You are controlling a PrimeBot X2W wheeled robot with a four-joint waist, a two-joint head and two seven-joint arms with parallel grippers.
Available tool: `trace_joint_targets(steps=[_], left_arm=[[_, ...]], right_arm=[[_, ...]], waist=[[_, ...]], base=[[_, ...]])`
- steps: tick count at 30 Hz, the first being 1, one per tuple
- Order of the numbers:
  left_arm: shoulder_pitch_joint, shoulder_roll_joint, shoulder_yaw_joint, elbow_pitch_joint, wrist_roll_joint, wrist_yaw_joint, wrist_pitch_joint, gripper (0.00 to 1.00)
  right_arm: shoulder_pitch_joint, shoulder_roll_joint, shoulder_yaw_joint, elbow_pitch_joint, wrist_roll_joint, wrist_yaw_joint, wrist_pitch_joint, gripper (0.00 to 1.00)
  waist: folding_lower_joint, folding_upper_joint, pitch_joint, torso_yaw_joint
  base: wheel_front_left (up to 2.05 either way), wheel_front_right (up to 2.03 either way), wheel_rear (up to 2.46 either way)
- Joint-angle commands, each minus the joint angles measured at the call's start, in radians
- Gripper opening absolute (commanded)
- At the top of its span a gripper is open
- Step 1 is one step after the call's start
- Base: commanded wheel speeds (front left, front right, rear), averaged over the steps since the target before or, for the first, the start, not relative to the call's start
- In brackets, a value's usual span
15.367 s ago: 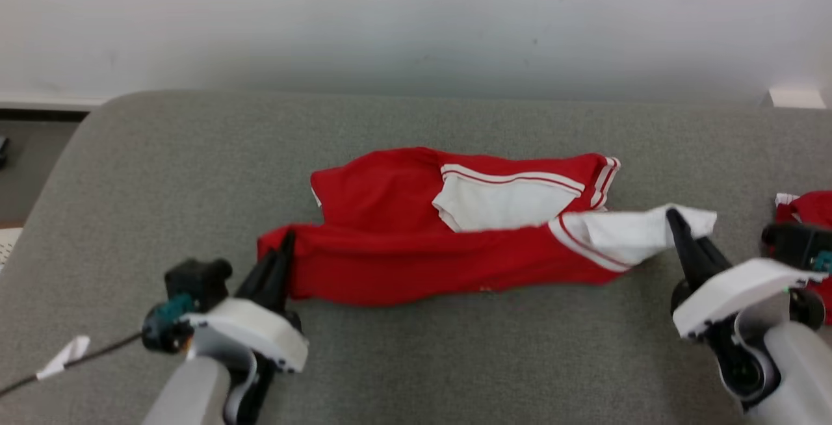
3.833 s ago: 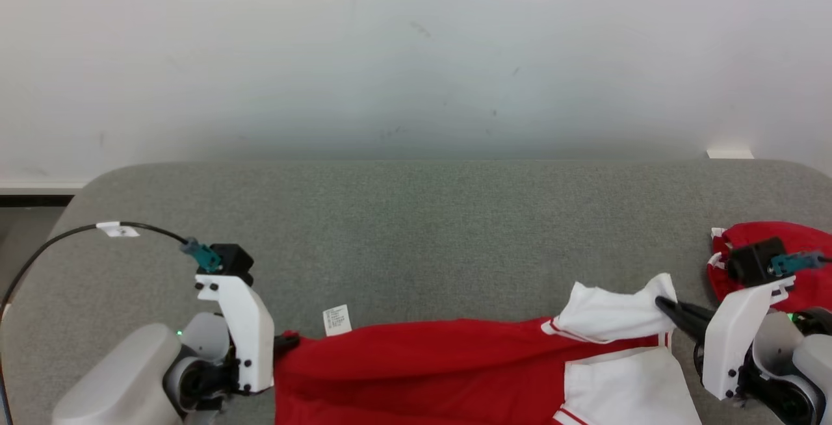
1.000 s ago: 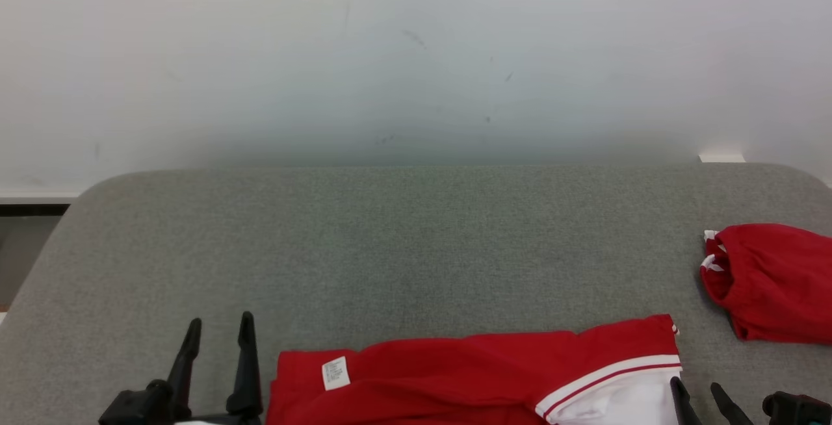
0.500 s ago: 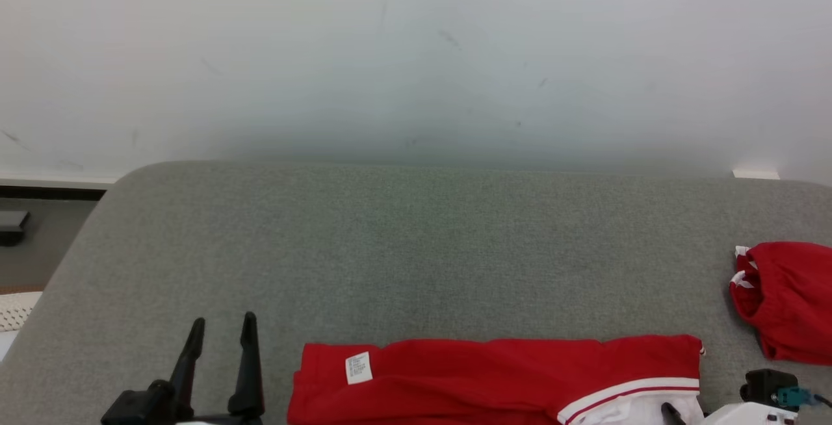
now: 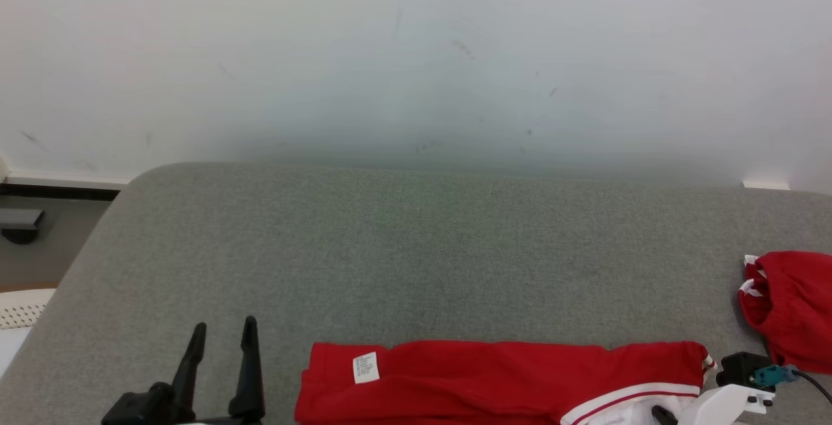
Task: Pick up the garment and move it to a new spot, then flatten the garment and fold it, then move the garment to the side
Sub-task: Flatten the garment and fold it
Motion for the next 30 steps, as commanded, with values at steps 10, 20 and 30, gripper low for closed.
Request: trace_joint_targets(steps=[10, 20, 30], left_arm=[[0.013, 0.002, -0.005, 0.014, -0.036, 0.014, -0.001, 1.00], [0.016, 0.002, -0.009, 0.017, -0.052, 0.018, -0.001, 1.00], [-0.007, 0.002, -0.019, 0.029, -0.060, 0.018, -0.001, 1.00]], right_arm=[[0.008, -0.109, -0.092, -0.114, -0.021, 0.001, -0.008, 0.00], [0.076, -0.093, -0.148, -0.367, -0.028, 0.001, 0.089, 0.00], [0.145, 0.052, -0.013, -0.696, 0.150, 0.001, 0.284, 0.00]], waist=[[-0.0001, 0.0000, 0.000, -0.028], [-0.0001, 0.0000, -0.009, -0.032], [-0.0001, 0.0000, -0.011, -0.013]], base=[[0.00, 0.00, 0.00], [0.00, 0.00, 0.00], [0.00, 0.00, 0.00]])
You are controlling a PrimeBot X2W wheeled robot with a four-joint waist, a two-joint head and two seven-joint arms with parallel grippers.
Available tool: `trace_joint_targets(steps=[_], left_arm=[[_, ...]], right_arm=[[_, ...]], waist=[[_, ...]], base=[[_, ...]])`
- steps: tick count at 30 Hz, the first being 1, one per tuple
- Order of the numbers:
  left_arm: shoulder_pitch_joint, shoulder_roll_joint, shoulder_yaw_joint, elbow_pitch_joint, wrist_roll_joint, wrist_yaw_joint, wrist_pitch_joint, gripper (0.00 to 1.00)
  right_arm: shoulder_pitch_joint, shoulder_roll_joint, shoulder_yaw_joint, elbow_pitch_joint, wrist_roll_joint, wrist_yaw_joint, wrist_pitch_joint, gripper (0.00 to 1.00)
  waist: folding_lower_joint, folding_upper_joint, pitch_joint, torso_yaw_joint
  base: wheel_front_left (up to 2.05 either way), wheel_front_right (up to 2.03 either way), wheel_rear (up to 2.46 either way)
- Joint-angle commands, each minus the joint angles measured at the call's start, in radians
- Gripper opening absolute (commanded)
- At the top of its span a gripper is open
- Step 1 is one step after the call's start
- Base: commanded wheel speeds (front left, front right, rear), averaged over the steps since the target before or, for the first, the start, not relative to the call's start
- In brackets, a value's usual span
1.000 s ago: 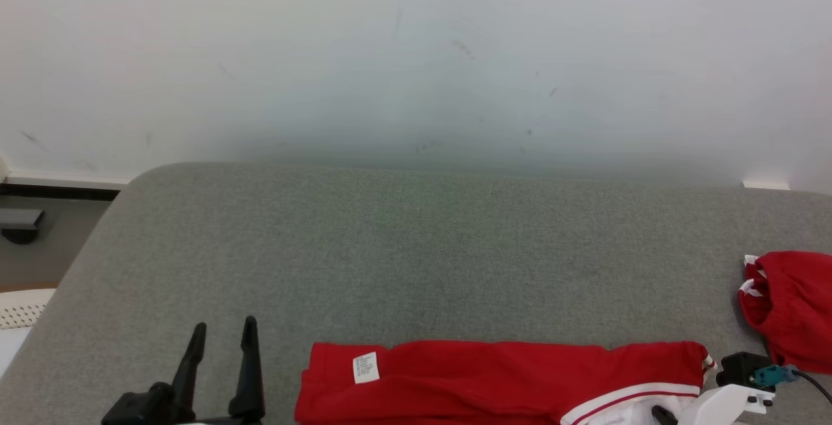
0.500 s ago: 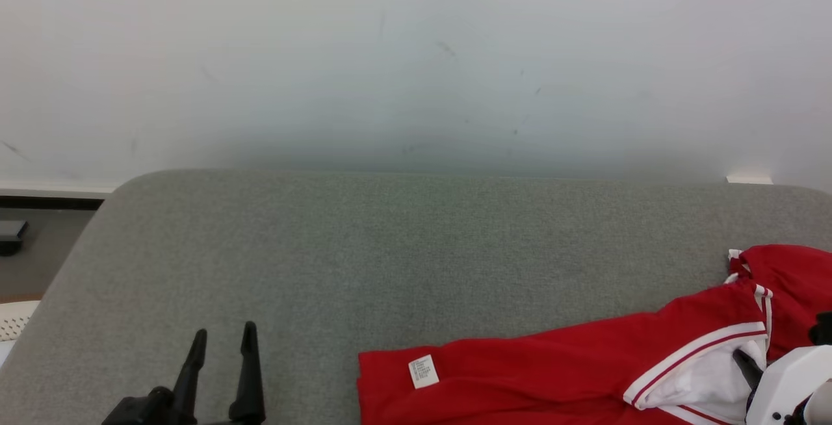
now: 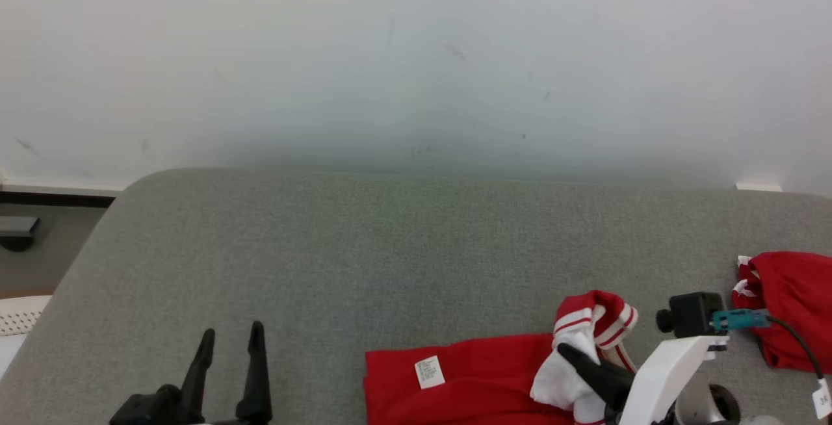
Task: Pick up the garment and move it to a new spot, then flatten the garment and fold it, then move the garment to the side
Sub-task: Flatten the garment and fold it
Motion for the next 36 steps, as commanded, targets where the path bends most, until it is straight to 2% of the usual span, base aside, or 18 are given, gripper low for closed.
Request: trace_joint_targets(steps=[1, 5, 11, 18, 27, 28, 29, 30, 36], left_arm=[[-0.012, 0.003, -0.002, 0.003, -0.018, 0.003, -0.001, 1.00], [-0.020, 0.003, -0.013, 0.012, -0.019, -0.004, -0.001, 1.00], [-0.024, 0.003, -0.025, 0.030, -0.047, 0.001, -0.001, 1.00], [-0.030, 0.003, -0.037, 0.029, -0.079, -0.001, -0.001, 1.00], [-0.037, 0.003, -0.050, 0.024, -0.062, 0.003, -0.001, 1.00], [-0.039, 0.003, -0.053, 0.023, -0.062, 0.005, -0.001, 1.00], [-0.040, 0.003, -0.052, 0.023, -0.062, 0.004, -0.001, 1.00], [-0.040, 0.003, -0.051, 0.024, -0.062, 0.004, -0.001, 1.00], [-0.042, 0.003, -0.041, 0.018, -0.090, 0.008, -0.001, 1.00]], right_arm=[[0.002, 0.010, 0.015, -0.002, 0.022, 0.000, 0.010, 0.00], [-0.038, 0.041, 0.075, 0.041, 0.046, 0.000, 0.003, 0.00], [-0.107, 0.061, 0.169, 0.169, 0.086, 0.000, -0.051, 0.00], [-0.197, 0.062, 0.315, 0.328, 0.198, 0.000, -0.150, 0.00], [-0.314, 0.062, 0.499, 0.513, 0.340, 0.000, -0.256, 0.00], [-0.325, 0.062, 0.515, 0.532, 0.354, 0.000, -0.264, 0.20], [-0.334, 0.062, 0.532, 0.546, 0.370, 0.000, -0.272, 0.69], [-0.339, 0.062, 0.549, 0.555, 0.393, 0.000, -0.280, 1.00], [-0.379, 0.062, 0.647, 0.526, 0.503, 0.000, -0.308, 1.00]], waist=[[-0.0001, 0.0000, -0.001, 0.008], [-0.0001, 0.0000, 0.000, 0.037], [-0.0001, 0.0000, 0.007, 0.094], [-0.0001, 0.0000, 0.013, 0.157], [-0.0001, 0.0000, 0.017, 0.200], [-0.0001, 0.0000, 0.018, 0.203], [-0.0001, 0.0000, 0.019, 0.206], [-0.0001, 0.0000, 0.019, 0.207], [-0.0001, 0.0000, 0.019, 0.188]], base=[[0.00, 0.00, 0.00], [0.00, 0.00, 0.00], [0.00, 0.00, 0.00], [0.00, 0.00, 0.00], [0.00, 0.00, 0.00], [0.00, 0.00, 0.00], [0.00, 0.00, 0.00], [0.00, 0.00, 0.00], [0.00, 0.00, 0.00]])
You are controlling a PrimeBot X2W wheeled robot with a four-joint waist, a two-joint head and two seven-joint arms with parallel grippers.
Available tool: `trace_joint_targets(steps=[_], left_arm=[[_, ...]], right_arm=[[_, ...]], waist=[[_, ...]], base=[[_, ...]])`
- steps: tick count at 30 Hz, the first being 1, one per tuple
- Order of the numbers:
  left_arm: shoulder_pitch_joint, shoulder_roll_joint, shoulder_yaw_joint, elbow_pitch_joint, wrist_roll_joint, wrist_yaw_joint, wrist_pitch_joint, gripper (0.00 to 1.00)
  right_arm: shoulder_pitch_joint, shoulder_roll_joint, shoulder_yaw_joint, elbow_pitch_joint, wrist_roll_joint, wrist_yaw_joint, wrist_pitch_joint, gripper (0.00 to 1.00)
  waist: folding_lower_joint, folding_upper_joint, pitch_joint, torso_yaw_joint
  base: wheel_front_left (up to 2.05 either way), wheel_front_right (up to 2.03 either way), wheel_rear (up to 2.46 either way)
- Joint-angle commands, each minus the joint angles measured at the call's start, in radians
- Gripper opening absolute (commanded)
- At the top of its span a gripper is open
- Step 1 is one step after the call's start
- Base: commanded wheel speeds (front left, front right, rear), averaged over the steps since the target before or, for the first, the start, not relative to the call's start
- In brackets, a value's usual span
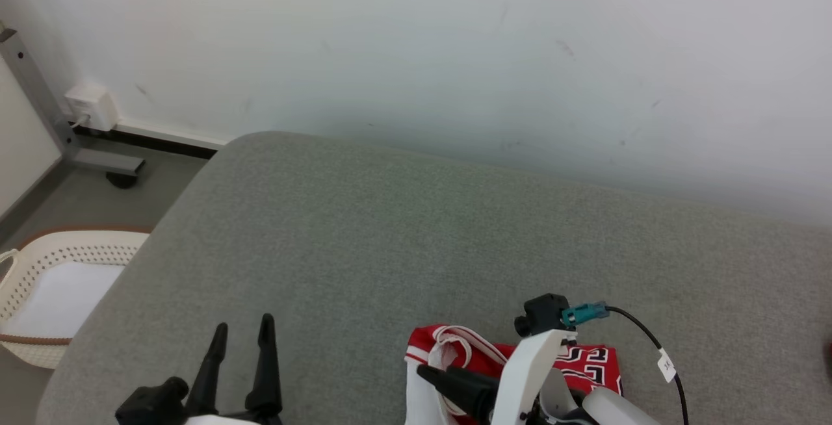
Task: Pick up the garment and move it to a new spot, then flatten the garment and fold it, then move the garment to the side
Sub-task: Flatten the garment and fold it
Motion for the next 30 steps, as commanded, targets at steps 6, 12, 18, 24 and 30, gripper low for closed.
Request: trace_joint_targets(steps=[6, 12, 18, 24, 30], left_arm=[[-0.015, 0.004, 0.010, -0.014, 0.008, 0.000, -0.001, 1.00], [-0.001, 0.004, 0.016, -0.027, 0.013, 0.004, -0.001, 1.00], [0.003, 0.004, 0.022, -0.051, 0.025, 0.008, -0.001, 1.00], [0.006, 0.004, 0.023, -0.070, 0.041, 0.002, -0.001, 1.00], [0.018, 0.004, 0.026, -0.093, 0.062, -0.005, -0.001, 1.00]], right_arm=[[-0.042, -0.001, 0.031, -0.138, 0.094, 0.001, -0.057, 1.00], [-0.041, -0.079, -0.039, -0.327, 0.072, 0.000, -0.159, 1.00], [0.010, -0.255, -0.131, -0.452, -0.090, 0.000, -0.346, 1.00], [0.101, -0.370, -0.240, -0.421, -0.305, 0.000, -0.528, 1.00], [0.233, -0.359, -0.403, -0.349, -0.534, 0.000, -0.639, 1.00]], waist=[[-0.0001, 0.0000, -0.010, -0.052], [-0.0001, 0.0000, -0.021, -0.093], [-0.0001, 0.0000, -0.024, -0.131], [-0.0001, 0.0000, -0.021, -0.173], [-0.0001, 0.0000, -0.029, -0.218]], base=[[0.00, 0.00, 0.00], [0.00, 0.00, 0.00], [0.00, 0.00, 0.00], [0.00, 0.00, 0.00], [0.00, 0.00, 0.00]])
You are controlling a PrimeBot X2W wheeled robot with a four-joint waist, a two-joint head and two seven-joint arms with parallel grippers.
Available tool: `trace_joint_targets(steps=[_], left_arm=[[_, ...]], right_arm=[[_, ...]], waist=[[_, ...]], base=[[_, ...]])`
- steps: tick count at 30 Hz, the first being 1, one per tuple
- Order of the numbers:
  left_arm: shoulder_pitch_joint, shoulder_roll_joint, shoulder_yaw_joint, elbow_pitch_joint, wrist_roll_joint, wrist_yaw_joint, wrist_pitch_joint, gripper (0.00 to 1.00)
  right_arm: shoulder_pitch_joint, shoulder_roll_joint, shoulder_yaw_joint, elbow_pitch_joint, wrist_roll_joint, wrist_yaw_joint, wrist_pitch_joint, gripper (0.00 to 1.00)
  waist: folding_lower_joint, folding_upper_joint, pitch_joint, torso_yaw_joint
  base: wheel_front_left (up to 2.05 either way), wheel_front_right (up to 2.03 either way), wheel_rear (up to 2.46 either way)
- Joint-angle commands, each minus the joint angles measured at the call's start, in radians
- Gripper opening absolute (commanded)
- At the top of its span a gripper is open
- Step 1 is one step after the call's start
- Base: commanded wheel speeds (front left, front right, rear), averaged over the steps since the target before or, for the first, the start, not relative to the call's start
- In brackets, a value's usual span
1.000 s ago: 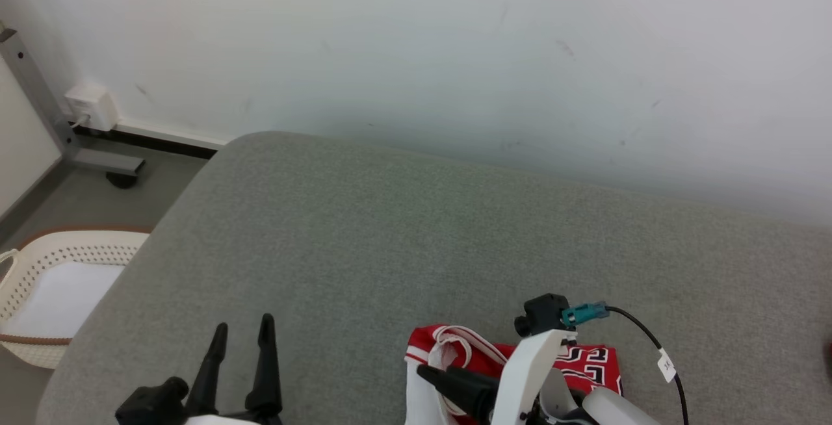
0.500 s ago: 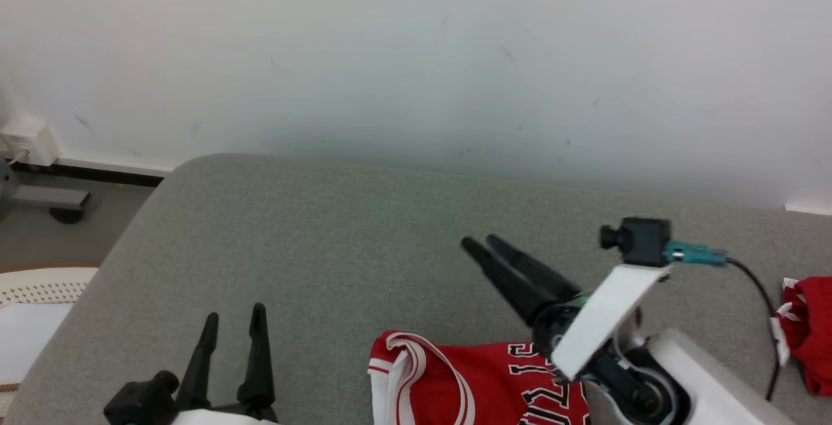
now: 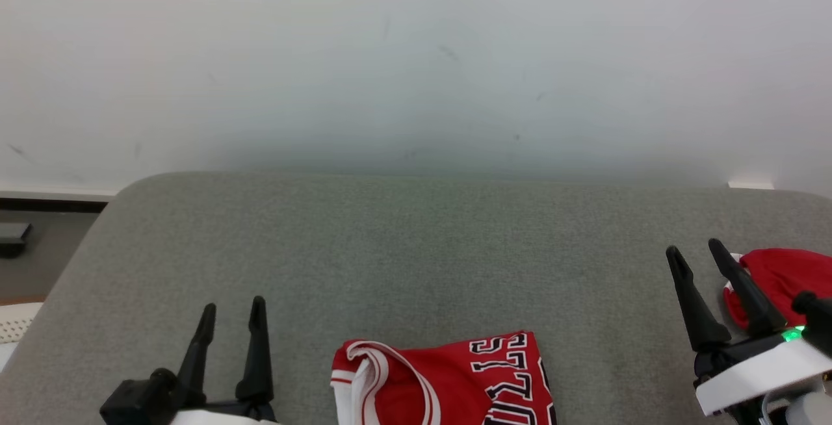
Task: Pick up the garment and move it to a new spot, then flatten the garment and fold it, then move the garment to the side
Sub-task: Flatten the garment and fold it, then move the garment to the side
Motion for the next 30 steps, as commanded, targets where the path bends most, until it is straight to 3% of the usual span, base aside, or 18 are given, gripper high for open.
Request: trace_joint_targets(steps=[1, 8, 15, 25, 30], left_arm=[[0.016, 0.004, 0.004, -0.005, 0.011, -0.006, -0.001, 1.00], [0.039, 0.004, 0.046, -0.018, 0.057, -0.033, -0.001, 1.00], [0.055, 0.004, 0.048, 0.025, 0.113, -0.051, -0.001, 1.00], [0.040, 0.004, 0.031, 0.053, 0.132, -0.063, -0.001, 1.00], [0.028, 0.004, 0.018, 0.058, 0.133, -0.067, -0.001, 1.00]], right_arm=[[0.030, 0.010, -0.015, 0.008, -0.041, 0.000, -0.007, 1.00], [0.175, 0.129, -0.190, -0.022, -0.281, 0.000, -0.017, 1.00], [0.279, 0.238, -0.299, -0.068, -0.394, 0.000, -0.017, 1.00], [0.292, 0.269, -0.300, -0.046, -0.422, 0.000, -0.017, 1.00], [0.273, 0.279, -0.247, 0.052, -0.396, 0.000, -0.016, 1.00]], waist=[[0.0001, -0.0001, -0.006, -0.018], [0.0001, -0.0001, -0.007, -0.077], [0.0001, -0.0001, -0.002, -0.104], [0.0001, -0.0001, 0.004, -0.096], [0.0001, -0.0001, 0.011, -0.075]], base=[[0.00, 0.00, 0.00], [0.00, 0.00, 0.00], [0.00, 0.00, 0.00], [0.00, 0.00, 0.00], [0.00, 0.00, 0.00]])
